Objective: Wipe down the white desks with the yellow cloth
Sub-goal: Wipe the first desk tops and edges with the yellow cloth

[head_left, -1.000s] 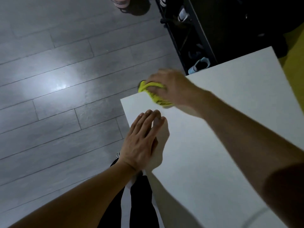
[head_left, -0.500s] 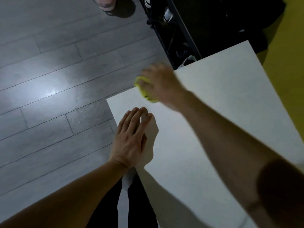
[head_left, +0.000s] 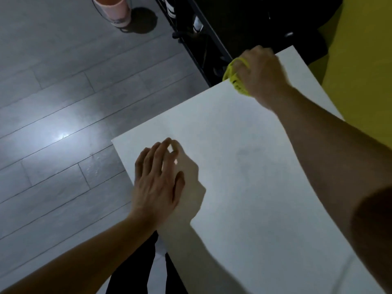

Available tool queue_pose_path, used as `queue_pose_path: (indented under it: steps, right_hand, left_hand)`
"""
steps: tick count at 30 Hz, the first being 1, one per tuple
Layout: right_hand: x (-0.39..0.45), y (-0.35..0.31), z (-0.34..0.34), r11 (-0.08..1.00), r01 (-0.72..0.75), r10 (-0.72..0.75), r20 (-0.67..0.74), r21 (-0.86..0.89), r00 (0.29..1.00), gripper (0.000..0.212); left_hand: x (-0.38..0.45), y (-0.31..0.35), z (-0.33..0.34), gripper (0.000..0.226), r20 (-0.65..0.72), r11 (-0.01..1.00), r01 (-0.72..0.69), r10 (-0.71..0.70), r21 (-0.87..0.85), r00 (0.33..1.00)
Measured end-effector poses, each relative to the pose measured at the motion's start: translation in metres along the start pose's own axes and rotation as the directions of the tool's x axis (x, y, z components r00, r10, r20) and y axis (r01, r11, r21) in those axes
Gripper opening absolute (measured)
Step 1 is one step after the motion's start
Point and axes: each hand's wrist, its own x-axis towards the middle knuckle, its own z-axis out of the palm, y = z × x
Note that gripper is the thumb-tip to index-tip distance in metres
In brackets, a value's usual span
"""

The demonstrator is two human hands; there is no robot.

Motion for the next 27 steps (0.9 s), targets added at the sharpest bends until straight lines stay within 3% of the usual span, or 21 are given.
queue_pose_path:
  steps: [4,7,9,14,19,23,27]
  right_hand:
    - [0.009,0.008,0.001,0.996,-0.082,0.081,-0.057,-0.024,0.995,0.042]
    - [-0.002,-0.006,0.001,0.989,0.149,-0.149,-0.003,-0.016,0.989,0.036]
    - [-0.010,-0.022,0.003,0.939,0.344,-0.344,0.074,0.017,0.936,0.036]
    - [-0.009,-0.028,0.005,0.910,0.413,-0.412,0.150,0.024,0.899,0.042]
    - [0.017,0.041,-0.010,0.990,0.137,-0.137,0.021,-0.010,0.990,0.039]
    - [0.041,0.087,-0.015,0.998,-0.025,0.026,0.006,-0.059,1.000,0.044]
    - [0.040,0.079,-0.009,0.997,-0.077,0.076,-0.056,-0.014,0.995,0.041]
  left_hand:
    - [0.054,0.035,0.015,0.059,0.047,0.972,-0.236,0.237,-0.015,0.970]
    - [0.089,0.059,0.025,0.059,0.063,0.948,-0.319,0.317,0.020,0.946]
    - [0.098,0.066,0.027,0.060,0.073,0.939,-0.339,0.336,0.048,0.939]
    - [0.104,0.072,0.026,0.059,0.084,0.941,-0.331,0.325,0.073,0.942]
    - [0.127,0.110,0.032,0.061,0.106,0.907,-0.418,0.411,0.053,0.906]
    - [0.147,0.139,0.048,0.066,0.145,0.920,-0.392,0.384,0.024,0.912]
    - [0.151,0.141,0.054,0.067,0.159,0.930,-0.365,0.354,0.049,0.922]
